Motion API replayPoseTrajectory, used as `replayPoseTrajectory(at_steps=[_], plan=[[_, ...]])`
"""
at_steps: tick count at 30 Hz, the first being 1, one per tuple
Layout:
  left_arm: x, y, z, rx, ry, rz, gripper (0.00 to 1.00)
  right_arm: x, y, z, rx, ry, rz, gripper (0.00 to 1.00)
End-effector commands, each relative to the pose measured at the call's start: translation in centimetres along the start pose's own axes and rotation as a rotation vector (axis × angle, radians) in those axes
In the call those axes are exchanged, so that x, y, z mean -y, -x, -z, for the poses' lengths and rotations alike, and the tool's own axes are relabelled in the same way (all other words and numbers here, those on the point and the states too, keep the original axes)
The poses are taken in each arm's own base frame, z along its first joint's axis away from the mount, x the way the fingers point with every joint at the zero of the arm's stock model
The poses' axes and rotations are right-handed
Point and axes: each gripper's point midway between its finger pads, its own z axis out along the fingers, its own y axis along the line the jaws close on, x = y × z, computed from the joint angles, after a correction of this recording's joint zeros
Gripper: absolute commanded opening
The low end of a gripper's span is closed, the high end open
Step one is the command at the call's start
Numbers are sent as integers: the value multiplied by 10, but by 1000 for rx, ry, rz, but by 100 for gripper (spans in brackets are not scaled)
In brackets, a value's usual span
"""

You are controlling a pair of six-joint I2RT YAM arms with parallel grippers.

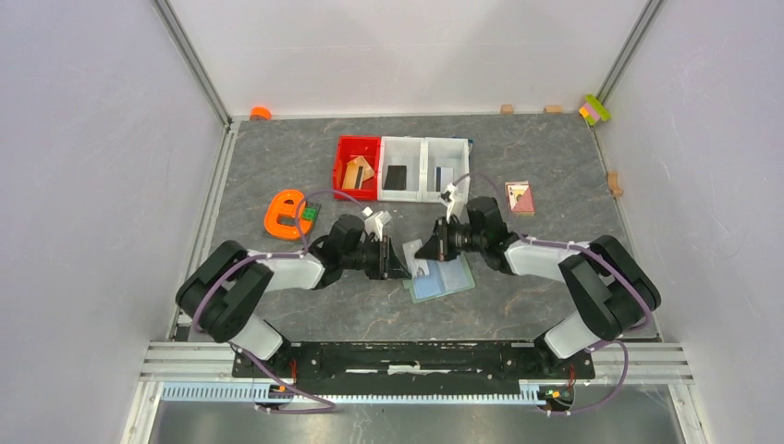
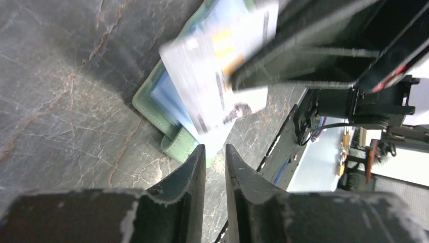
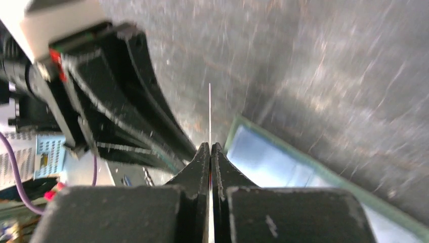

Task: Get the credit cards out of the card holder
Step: Remove the credit card from the card holder, then place the credit card in the storage box.

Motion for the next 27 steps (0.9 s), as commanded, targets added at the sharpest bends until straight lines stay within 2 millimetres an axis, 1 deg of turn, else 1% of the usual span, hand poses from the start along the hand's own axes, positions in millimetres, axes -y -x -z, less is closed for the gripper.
replayPoseTrajectory(at_steps=[1,2,3,5,7,10,11,14,17,18,19,20,21,22,24,26,27], plan=[[-6,4,12,22,91,-58,28,7,51,7,72,-108,70,0],[-9,2,13,13,107,-51,28,12,61,8,79,-123,61,0],[-10,0,14,6,116,-46,28,11,76,9,96,-129,64,0],[-11,-5,17,3,123,-38,29,20,102,13,126,-161,60,0],[-12,-7,22,13,133,-41,30,25,133,16,164,-200,76,0],[-14,-9,30,29,157,-50,32,37,171,21,208,-260,85,0],[-14,-9,33,33,165,-55,33,38,189,23,239,-276,99,1],[-15,-8,41,54,196,-72,35,52,222,31,279,-364,109,1],[-21,-1,54,112,259,-95,36,68,247,36,317,-441,123,1],[-23,0,58,130,276,-101,37,73,252,35,322,-459,124,1],[-22,2,61,146,280,-111,38,76,260,36,330,-479,130,1],[-21,2,63,156,278,-117,39,84,261,34,320,-498,129,1],[-19,3,65,167,271,-123,41,86,266,34,325,-515,134,1],[-16,4,67,180,261,-127,46,92,268,34,324,-535,135,1],[-9,7,71,224,229,-140,57,100,271,33,331,-563,138,1],[-4,13,77,286,209,-150,73,108,272,30,334,-582,140,2],[-5,16,82,321,219,-151,82,112,272,28,334,-588,140,2]])
